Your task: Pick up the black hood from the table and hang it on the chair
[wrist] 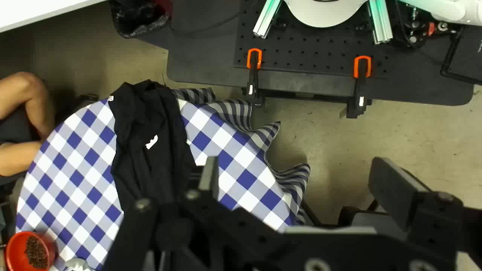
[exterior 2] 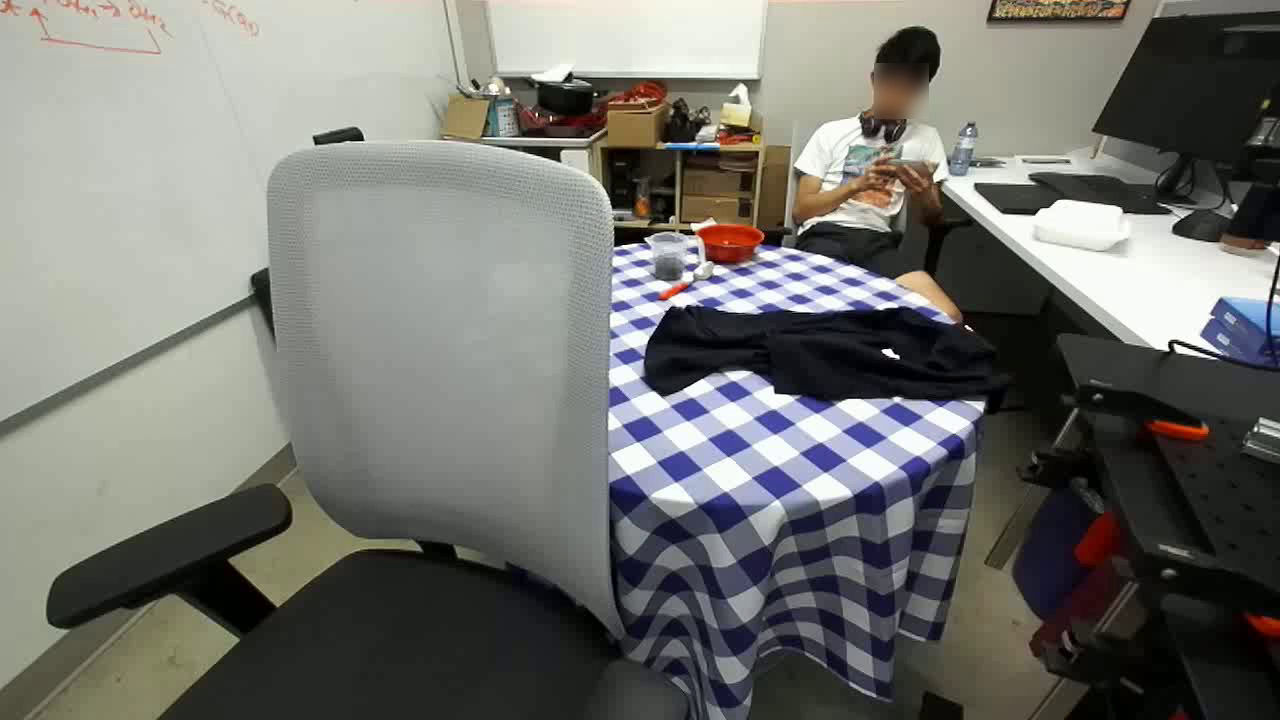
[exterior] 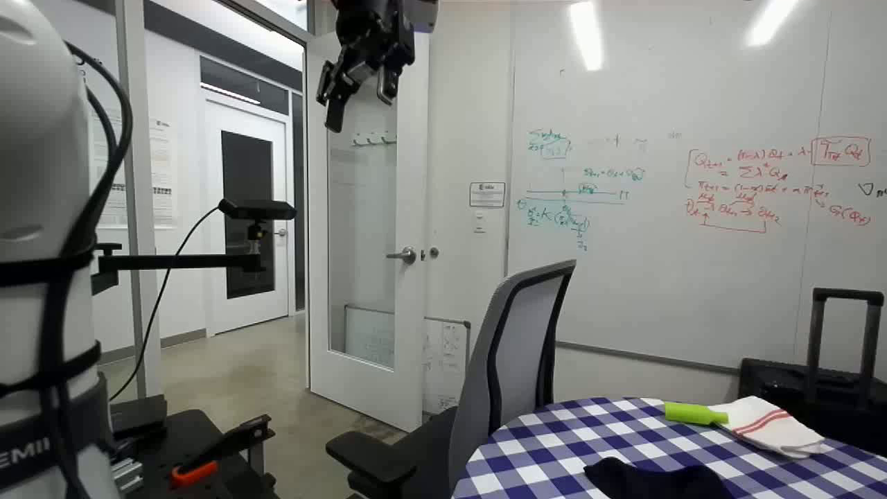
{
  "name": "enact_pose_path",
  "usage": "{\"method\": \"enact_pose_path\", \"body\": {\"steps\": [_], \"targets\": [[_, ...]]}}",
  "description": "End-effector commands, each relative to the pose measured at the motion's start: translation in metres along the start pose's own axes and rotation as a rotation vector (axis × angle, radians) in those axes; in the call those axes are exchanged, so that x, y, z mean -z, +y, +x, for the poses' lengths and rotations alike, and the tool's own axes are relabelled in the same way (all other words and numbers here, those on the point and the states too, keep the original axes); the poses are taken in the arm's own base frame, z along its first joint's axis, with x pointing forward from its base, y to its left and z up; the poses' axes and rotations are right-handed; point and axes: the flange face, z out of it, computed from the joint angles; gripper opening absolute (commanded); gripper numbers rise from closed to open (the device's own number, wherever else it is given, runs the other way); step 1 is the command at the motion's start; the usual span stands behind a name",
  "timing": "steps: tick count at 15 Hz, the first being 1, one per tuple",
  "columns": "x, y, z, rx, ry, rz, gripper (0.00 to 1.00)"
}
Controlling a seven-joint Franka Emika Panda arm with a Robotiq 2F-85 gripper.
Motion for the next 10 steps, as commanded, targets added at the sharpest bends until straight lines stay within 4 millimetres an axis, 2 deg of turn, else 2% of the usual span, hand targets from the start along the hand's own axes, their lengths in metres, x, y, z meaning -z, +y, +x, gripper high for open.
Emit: {"method": "enact_pose_path", "body": {"steps": [1, 3, 5, 7, 10], "targets": [[0.001, 0.0, 0.0, 0.0, 0.0, 0.0, 1.0], [0.002, 0.005, 0.005, -0.063, 0.04, 0.013, 1.0], [0.001, 0.017, 0.022, -0.163, 0.092, 0.002, 1.0], [-0.006, 0.038, 0.05, -0.241, 0.122, -0.026, 1.0], [-0.027, 0.077, 0.101, -0.34, 0.123, -0.095, 1.0]]}}
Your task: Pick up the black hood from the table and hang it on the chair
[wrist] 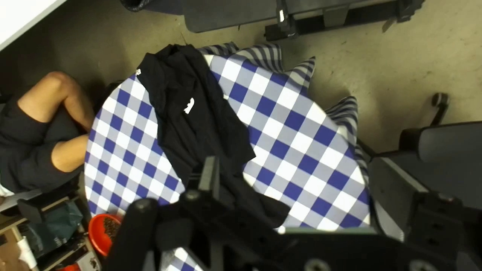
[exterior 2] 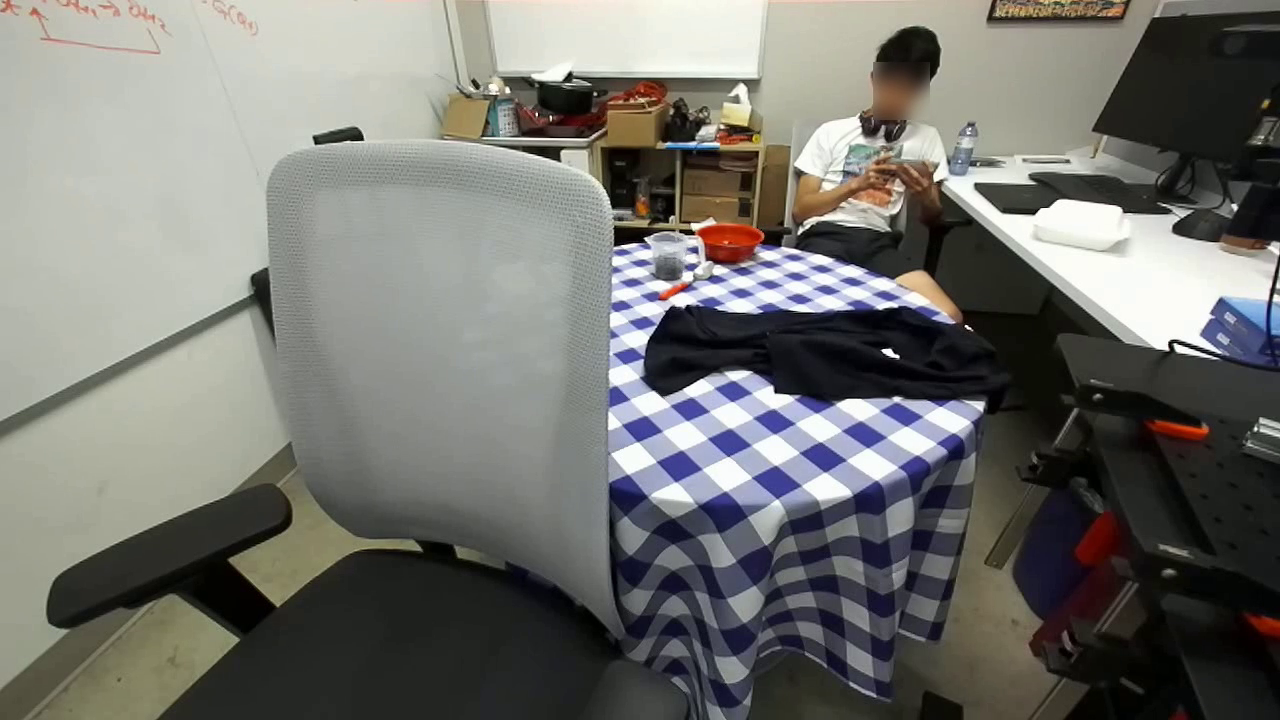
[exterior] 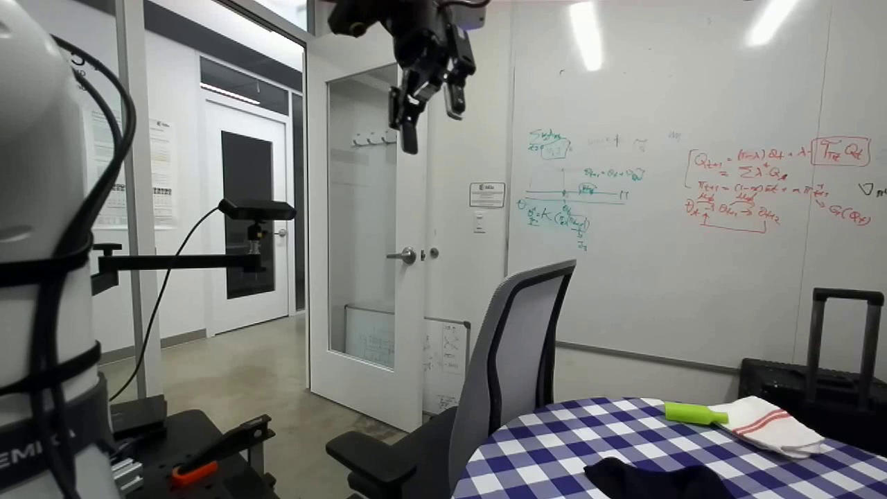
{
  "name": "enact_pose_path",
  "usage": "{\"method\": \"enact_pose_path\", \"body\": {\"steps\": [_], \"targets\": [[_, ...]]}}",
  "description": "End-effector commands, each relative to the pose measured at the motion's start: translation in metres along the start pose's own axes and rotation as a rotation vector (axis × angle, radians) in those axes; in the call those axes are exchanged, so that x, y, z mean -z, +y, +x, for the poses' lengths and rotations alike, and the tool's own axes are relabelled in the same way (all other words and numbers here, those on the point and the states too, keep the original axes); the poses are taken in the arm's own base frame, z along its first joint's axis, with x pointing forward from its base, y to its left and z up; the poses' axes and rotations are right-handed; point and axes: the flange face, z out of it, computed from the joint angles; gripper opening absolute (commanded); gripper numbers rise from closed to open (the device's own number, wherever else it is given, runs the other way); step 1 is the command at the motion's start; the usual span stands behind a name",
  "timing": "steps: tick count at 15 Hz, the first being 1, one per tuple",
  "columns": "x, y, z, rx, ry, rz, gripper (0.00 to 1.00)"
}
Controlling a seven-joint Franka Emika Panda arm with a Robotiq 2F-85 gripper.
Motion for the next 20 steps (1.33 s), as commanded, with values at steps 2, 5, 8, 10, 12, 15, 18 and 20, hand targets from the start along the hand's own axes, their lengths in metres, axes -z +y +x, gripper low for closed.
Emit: {"method": "enact_pose_path", "body": {"steps": [2, 5, 8, 10, 12, 15, 18, 20], "targets": [[-0.044, 0.028, 0.09, -0.122, -0.006, -0.128, 1.0], [-0.066, 0.032, 0.136, -0.136, -0.041, -0.176, 1.0], [-0.083, 0.022, 0.173, -0.102, -0.078, -0.147, 1.0], [-0.099, 0.017, 0.2, -0.102, -0.094, -0.125, 1.0], [-0.119, 0.014, 0.226, -0.115, -0.106, -0.115, 1.0], [-0.155, 0.01, 0.263, -0.125, -0.137, -0.084, 1.0], [-0.193, 0.007, 0.302, -0.163, -0.156, -0.079, 1.0], [-0.216, 0.006, 0.324, -0.196, -0.177, -0.077, 1.0]]}}
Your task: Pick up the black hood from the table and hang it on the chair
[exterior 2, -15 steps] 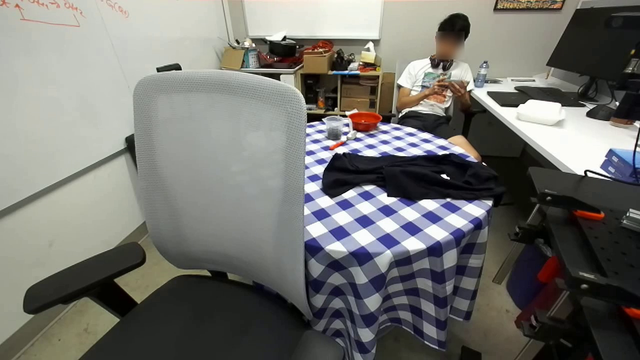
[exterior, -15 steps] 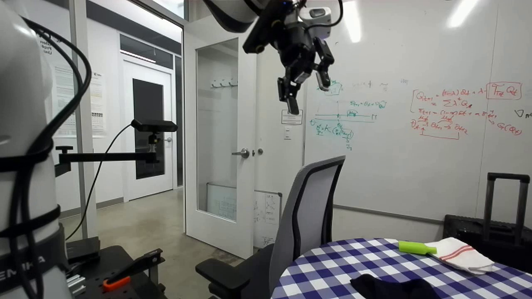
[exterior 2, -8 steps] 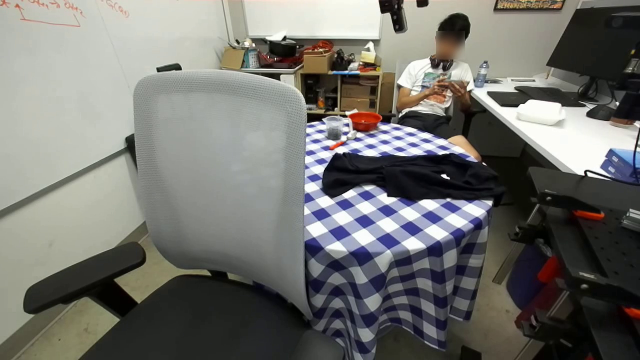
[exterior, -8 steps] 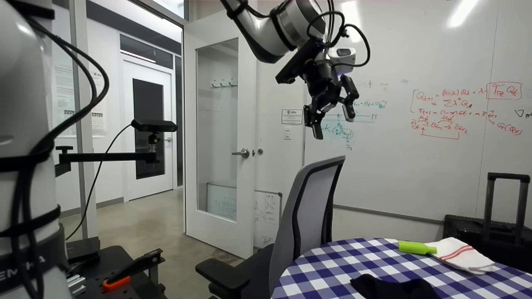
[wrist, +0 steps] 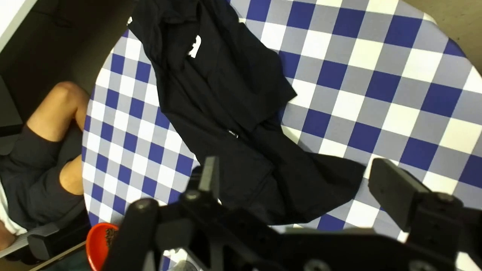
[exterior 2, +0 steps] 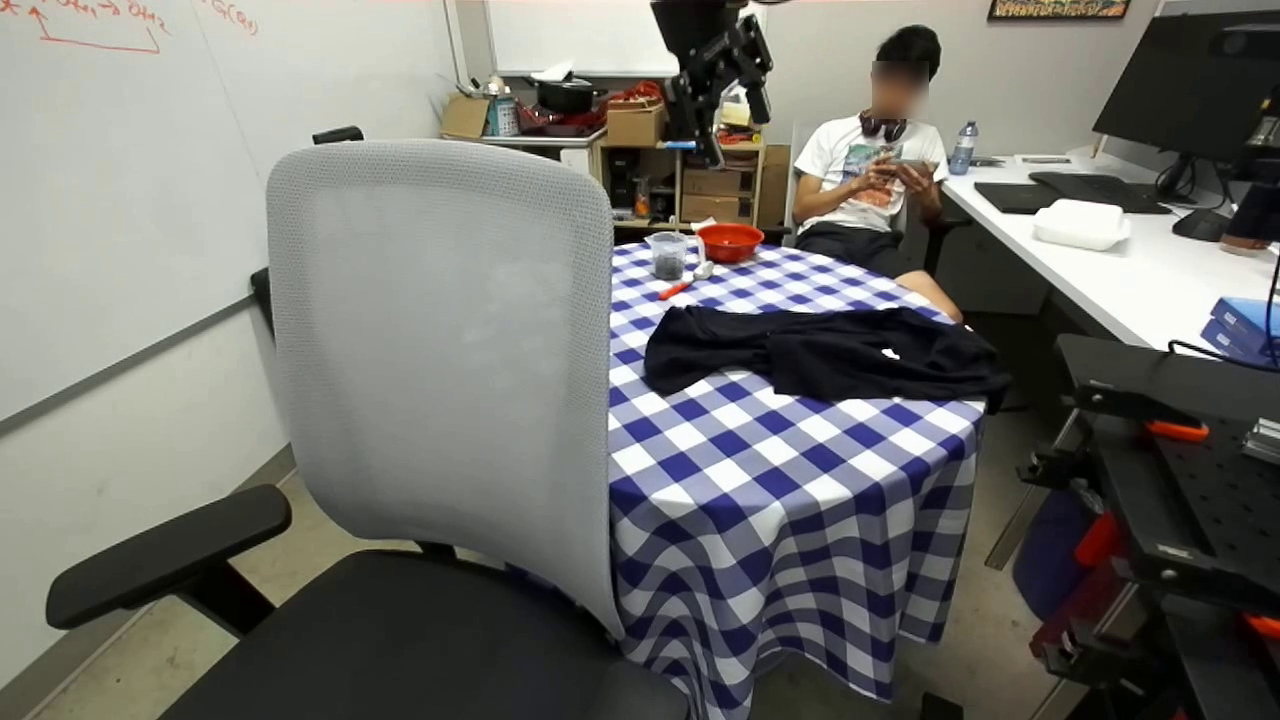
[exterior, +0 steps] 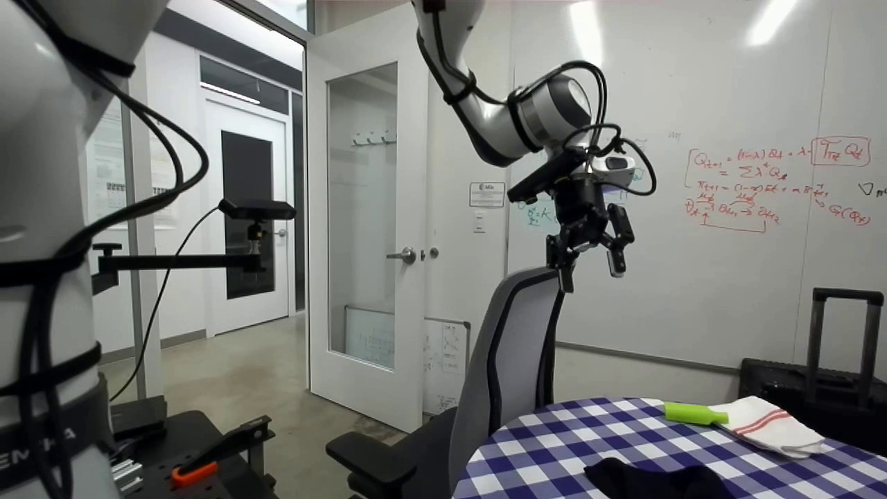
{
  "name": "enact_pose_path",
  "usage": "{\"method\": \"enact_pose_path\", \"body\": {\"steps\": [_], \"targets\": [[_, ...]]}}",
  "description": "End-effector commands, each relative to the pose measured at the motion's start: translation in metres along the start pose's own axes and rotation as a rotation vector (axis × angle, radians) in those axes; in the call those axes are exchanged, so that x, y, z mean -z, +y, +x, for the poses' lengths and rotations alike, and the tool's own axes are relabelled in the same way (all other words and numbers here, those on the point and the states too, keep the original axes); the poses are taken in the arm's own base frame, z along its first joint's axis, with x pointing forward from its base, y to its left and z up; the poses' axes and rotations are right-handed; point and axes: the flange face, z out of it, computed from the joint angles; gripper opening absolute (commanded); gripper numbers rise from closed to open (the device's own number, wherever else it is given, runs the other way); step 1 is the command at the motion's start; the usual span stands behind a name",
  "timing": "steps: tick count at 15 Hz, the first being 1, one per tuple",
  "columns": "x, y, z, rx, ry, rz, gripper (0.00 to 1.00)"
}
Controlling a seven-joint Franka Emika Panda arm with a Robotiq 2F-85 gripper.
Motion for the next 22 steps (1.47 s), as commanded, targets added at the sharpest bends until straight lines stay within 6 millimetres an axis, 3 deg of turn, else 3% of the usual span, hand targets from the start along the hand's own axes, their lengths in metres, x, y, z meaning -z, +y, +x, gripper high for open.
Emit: {"method": "enact_pose_path", "body": {"steps": [1, 2, 4, 10, 17, 22], "targets": [[-0.021, -0.012, 0.051, -0.051, -0.032, 0.009, 1.0], [-0.018, -0.005, 0.026, -0.023, -0.016, 0.007, 1.0], [-0.031, -0.008, 0.034, -0.026, -0.027, 0.0, 1.0], [-0.024, -0.01, 0.029, -0.024, -0.009, 0.005, 1.0], [-0.062, -0.005, 0.066, -0.165, 0.094, 0.001, 1.0], [-0.117, 0.007, 0.097, -0.417, 0.087, -0.055, 1.0]]}}
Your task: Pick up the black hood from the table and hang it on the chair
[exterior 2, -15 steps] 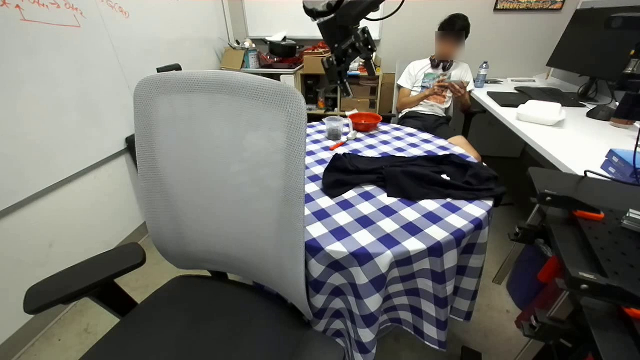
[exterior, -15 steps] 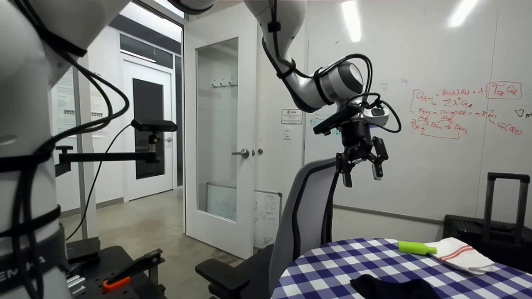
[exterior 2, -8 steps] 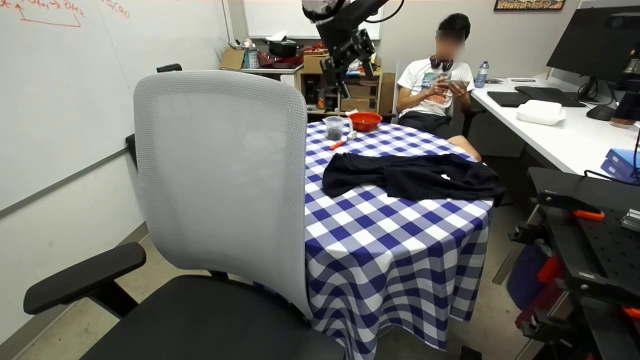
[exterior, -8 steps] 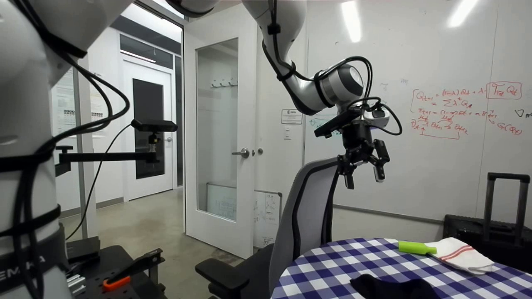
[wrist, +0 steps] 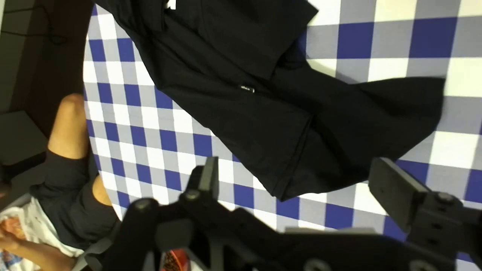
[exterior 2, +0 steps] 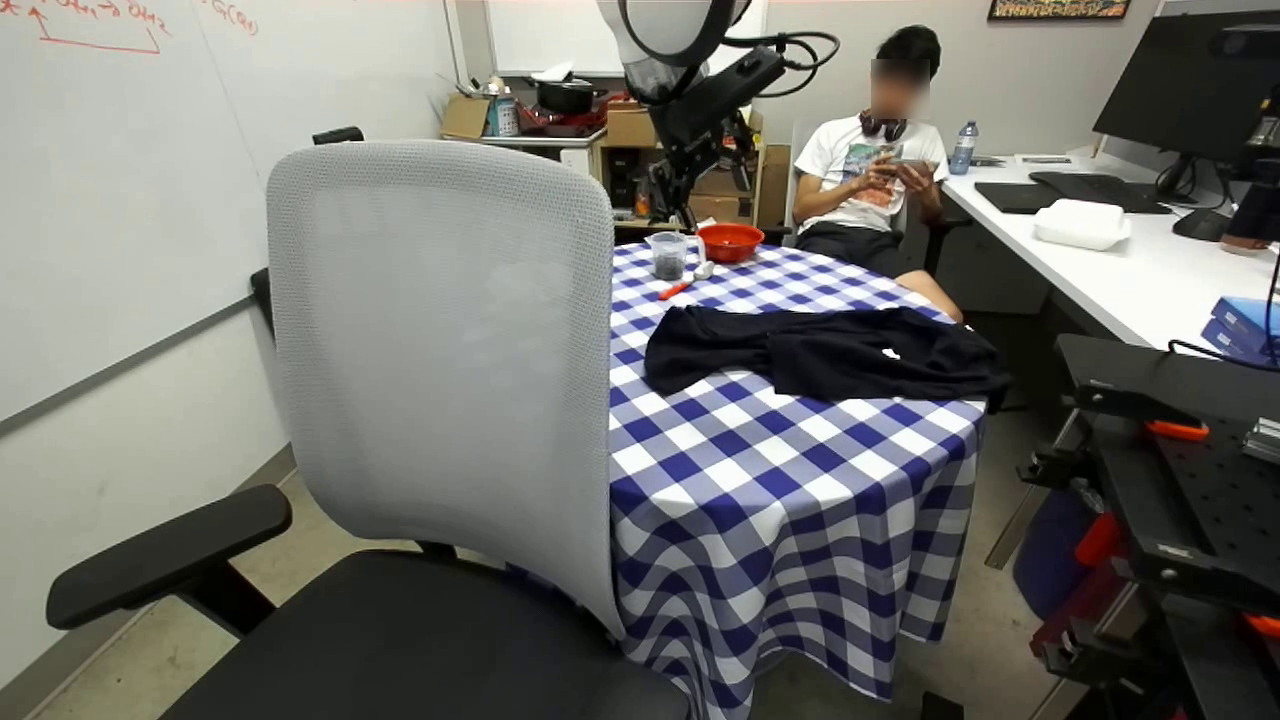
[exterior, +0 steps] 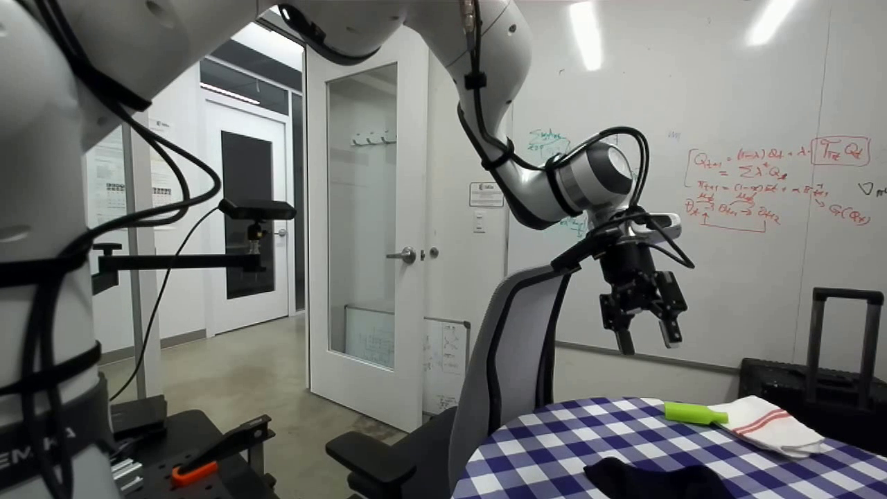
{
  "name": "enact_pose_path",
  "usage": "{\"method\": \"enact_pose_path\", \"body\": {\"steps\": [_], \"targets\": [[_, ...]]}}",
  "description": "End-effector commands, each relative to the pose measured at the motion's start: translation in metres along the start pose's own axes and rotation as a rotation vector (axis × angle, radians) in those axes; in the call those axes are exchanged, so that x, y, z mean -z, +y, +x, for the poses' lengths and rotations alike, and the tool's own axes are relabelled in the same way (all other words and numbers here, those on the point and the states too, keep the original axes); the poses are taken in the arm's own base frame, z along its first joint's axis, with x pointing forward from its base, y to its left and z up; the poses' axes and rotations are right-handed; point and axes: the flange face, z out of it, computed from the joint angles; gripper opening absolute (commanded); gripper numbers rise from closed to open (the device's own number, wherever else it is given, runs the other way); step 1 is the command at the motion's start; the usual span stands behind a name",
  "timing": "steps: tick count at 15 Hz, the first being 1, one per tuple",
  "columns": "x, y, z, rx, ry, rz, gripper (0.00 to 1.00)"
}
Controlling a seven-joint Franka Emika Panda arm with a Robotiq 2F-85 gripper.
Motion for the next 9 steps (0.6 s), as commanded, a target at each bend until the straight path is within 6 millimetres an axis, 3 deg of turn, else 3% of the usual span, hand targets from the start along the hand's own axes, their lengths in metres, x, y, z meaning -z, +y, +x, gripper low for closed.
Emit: {"method": "enact_pose_path", "body": {"steps": [1, 5, 9], "targets": [[-0.032, -0.01, 0.024, -0.19, 0.0, -0.051, 1.0], [-0.058, -0.031, 0.037, -0.366, -0.083, -0.09, 1.0], [-0.071, -0.051, 0.046, -0.444, -0.09, -0.14, 1.0]]}}
